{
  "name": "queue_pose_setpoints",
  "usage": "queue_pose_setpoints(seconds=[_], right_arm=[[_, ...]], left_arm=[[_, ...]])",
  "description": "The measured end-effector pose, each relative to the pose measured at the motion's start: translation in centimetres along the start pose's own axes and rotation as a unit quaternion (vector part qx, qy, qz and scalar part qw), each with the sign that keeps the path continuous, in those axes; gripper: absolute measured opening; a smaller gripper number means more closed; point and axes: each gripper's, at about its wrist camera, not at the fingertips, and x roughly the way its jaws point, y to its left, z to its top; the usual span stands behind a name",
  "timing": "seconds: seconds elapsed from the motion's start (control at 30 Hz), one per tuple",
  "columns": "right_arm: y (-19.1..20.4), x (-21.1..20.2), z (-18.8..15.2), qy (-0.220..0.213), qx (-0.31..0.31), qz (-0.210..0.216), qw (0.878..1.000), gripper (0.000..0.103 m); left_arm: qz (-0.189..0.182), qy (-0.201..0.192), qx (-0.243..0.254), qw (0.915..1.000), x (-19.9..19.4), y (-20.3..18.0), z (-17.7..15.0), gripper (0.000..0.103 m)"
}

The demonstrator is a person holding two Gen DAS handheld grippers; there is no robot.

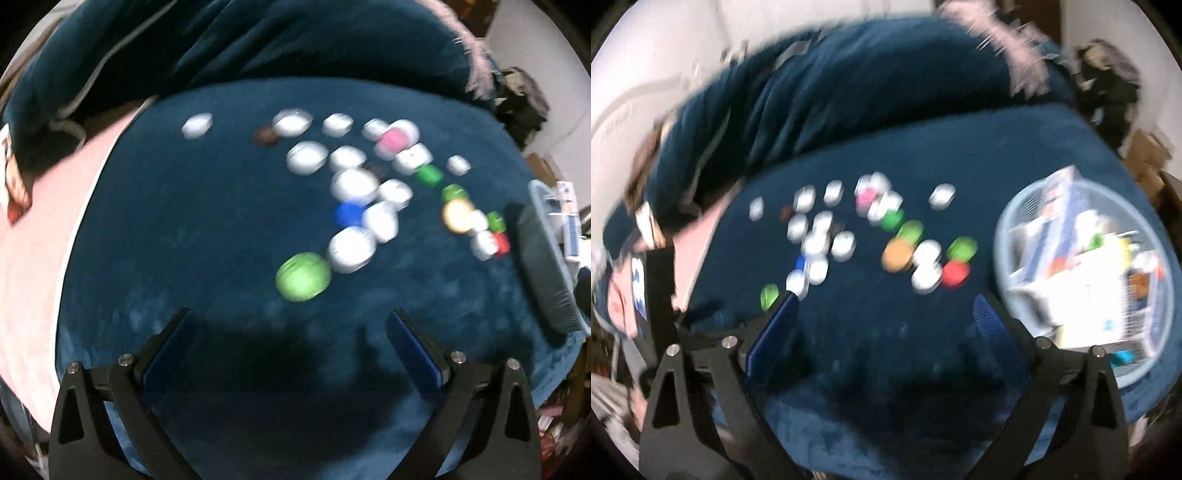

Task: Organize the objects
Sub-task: 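Move both open tools back over the cap pile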

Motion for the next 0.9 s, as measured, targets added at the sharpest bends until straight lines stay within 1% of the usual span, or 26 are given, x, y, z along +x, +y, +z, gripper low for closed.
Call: queue_pose_setpoints(seconds=[0.1,0.17,0.2,0.23,0.27,0.3,0.33,0.4,0.47,0.57,0.67,0.73,0.8,0.9], right_arm=[[1.9,3.4,-0.9,0.049,-0.026,-0.001,0.998,0.096],[2.4,4.8,-1.7,0.068,-0.027,0.003,0.997,0.096],[2.5,6.3,-2.2,0.088,-0.022,0.013,0.996,0.096],[2.4,7.6,-2.6,0.111,-0.012,0.023,0.994,0.096],[2.1,9.6,-3.4,0.152,0.007,0.034,0.988,0.098],[1.9,11.1,-4.2,0.175,0.017,0.032,0.984,0.101],[2.1,11.0,-4.6,0.152,0.005,0.026,0.988,0.103],[2.7,10.5,-5.3,0.127,-0.007,0.01,0.992,0.103],[2.9,10.6,-5.5,0.131,-0.013,0.003,0.991,0.103],[2.4,10.6,-5.2,0.145,0.001,0.015,0.989,0.103],[2.4,10.5,-5.3,0.144,0.001,0.019,0.989,0.103],[2.4,10.0,-5.4,0.136,0.001,0.022,0.99,0.103],[2.0,9.1,-5.2,0.114,0.017,0.036,0.993,0.103],[1.3,7.6,-4.0,0.066,0.045,0.066,0.995,0.102]], left_arm=[[0.01,0.015,-0.004,0.9998,1.3,1.3,-1.1,0.102],[0.01,0.035,-0.009,0.9993,2.6,2.1,-1.8,0.102],[0.004,0.039,-0.01,0.9992,3.1,2.4,-2.0,0.102],[-0.001,0.03,-0.007,0.9995,3.2,2.6,-2.3,0.103],[-0.003,0.02,-0.003,0.9998,3.1,2.6,-2.5,0.103],[-0.003,0.017,-0.002,0.9999,3.1,2.6,-2.6,0.103],[-0.001,0.015,-0.002,0.9999,3.1,2.5,-2.7,0.103],[-0.001,0.003,0.001,1.0,3.0,2.5,-3.1,0.103],[0.0,-0.015,-0.001,0.9999,2.9,2.6,-3.5,0.103],[0.003,-0.037,-0.008,0.9993,2.9,2.7,-4.0,0.103],[0.005,-0.039,-0.008,0.9992,3.0,2.8,-3.2,0.103],[0.006,-0.038,-0.007,0.9993,3.0,2.8,-3.0,0.103],[0.006,-0.039,-0.005,0.9992,3.0,2.8,-3.0,0.103],[0.009,-0.042,-0.004,0.9991,3.2,2.5,-2.9,0.103]])
